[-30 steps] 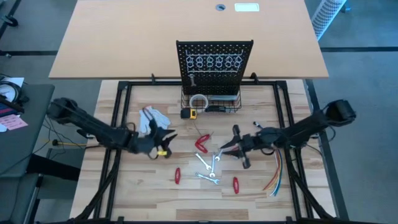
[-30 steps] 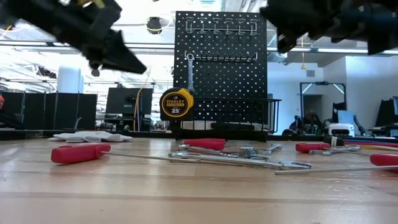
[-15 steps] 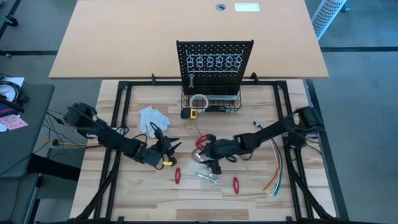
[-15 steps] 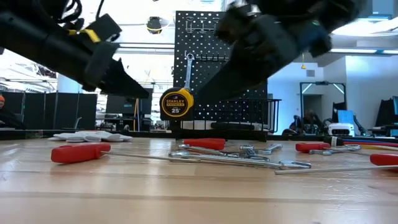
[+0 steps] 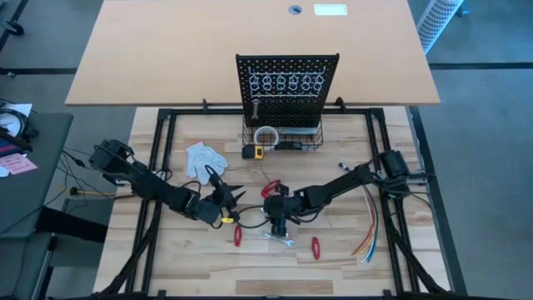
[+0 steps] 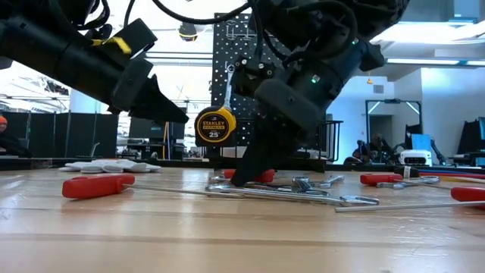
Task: Hang tools onto peg board
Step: Hang the silver wrench on the peg board
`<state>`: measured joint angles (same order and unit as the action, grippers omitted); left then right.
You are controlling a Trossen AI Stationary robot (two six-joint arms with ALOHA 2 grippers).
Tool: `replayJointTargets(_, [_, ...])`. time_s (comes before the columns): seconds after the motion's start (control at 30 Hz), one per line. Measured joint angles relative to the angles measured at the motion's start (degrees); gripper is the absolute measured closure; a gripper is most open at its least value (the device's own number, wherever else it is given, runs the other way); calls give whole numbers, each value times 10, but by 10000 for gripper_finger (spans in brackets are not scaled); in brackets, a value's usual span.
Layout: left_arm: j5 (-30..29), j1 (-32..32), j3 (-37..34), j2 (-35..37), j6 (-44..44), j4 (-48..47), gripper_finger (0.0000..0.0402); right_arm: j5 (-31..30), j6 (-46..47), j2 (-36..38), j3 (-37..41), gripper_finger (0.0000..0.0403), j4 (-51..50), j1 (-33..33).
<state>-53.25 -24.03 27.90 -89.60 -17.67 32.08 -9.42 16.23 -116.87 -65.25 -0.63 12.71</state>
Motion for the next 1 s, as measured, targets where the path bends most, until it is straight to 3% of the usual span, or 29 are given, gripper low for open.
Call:
replayJointTargets(0.4, [-1,0,0,0,-1,0,307,12,-102,-51,-3,377,34,-31])
replayJointTargets(0.7, [-1,0,0,0,3,0,307,25,-194,-36,3,372,109,-23])
replayJointTargets(1.0, [-1,0,0,0,3,-1,307,75,-174,-37,4,348,157,-47])
